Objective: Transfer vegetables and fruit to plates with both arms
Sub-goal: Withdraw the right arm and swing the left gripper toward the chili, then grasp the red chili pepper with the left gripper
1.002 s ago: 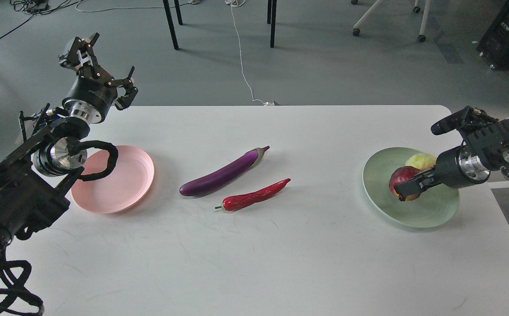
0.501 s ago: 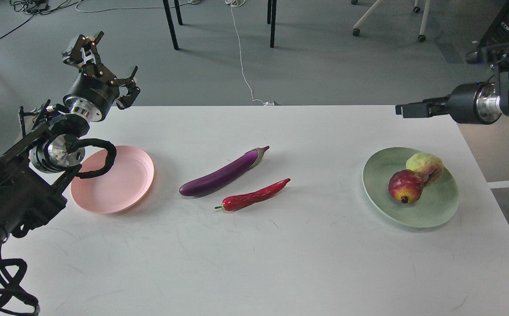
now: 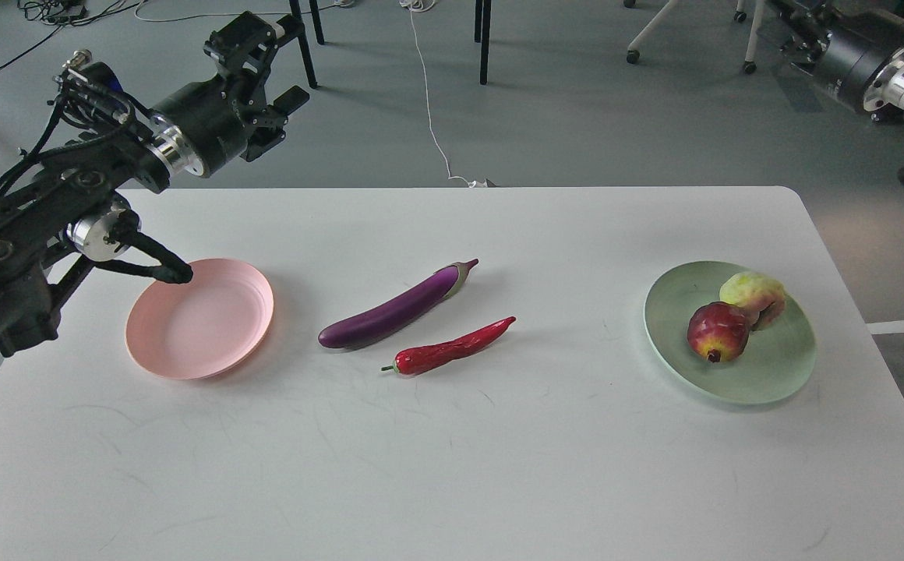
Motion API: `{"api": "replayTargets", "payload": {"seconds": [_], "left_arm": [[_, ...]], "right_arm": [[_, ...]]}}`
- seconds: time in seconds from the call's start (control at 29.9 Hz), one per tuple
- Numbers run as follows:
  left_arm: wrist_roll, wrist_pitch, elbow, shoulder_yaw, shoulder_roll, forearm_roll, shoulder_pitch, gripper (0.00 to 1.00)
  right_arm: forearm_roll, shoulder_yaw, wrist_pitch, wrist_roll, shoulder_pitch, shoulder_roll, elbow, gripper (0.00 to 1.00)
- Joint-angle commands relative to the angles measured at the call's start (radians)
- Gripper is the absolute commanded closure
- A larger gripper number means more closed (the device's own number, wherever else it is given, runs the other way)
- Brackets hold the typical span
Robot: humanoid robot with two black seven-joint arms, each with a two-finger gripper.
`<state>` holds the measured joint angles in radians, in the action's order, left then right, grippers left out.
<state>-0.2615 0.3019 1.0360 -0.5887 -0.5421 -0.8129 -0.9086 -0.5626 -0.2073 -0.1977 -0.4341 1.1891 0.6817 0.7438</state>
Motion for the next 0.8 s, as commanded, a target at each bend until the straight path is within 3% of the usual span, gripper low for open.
{"api": "replayTargets", "payload": {"seconds": [0.0, 0.1, 0.27, 0.37, 0.47, 0.67, 0.77], "left_arm": [[0.002, -0.003, 0.159, 0.03, -0.036, -0.234, 0.005, 0.02], [0.002, -0.004, 0.265, 0.07, -0.065, -0.36, 0.008, 0.06], [-0.001, -0.016, 0.277, 0.167, -0.052, -0.624, 0.014, 0.14], [0.001, -0.072, 0.283, 0.246, -0.018, -0.811, 0.011, 0.14], [0.002, -0.116, 0.274, 0.299, 0.013, -0.983, 0.01, 0.14], [0.004, -0.122, 0.254, 0.417, 0.071, -1.342, 0.004, 0.14], [0.004, -0.122, 0.196, 0.434, 0.111, -1.369, 0.004, 0.14]], "right_arm": [[0.218, -0.056, -0.006, 0.0, -0.074, 0.004, 0.006, 0.01], [0.393, -0.095, -0.014, -0.002, -0.137, 0.021, 0.02, 0.01], [0.654, -0.178, -0.141, -0.002, -0.235, 0.081, 0.022, 0.01], [0.785, -0.231, -0.215, 0.0, -0.319, 0.102, 0.02, 0.01], [0.848, -0.283, -0.285, -0.003, -0.411, 0.099, 0.012, 0.01], [0.889, -0.418, -0.291, -0.051, -0.598, 0.059, 0.019, 0.01], [0.889, -0.448, -0.291, -0.054, -0.623, 0.053, 0.016, 0.01]]}}
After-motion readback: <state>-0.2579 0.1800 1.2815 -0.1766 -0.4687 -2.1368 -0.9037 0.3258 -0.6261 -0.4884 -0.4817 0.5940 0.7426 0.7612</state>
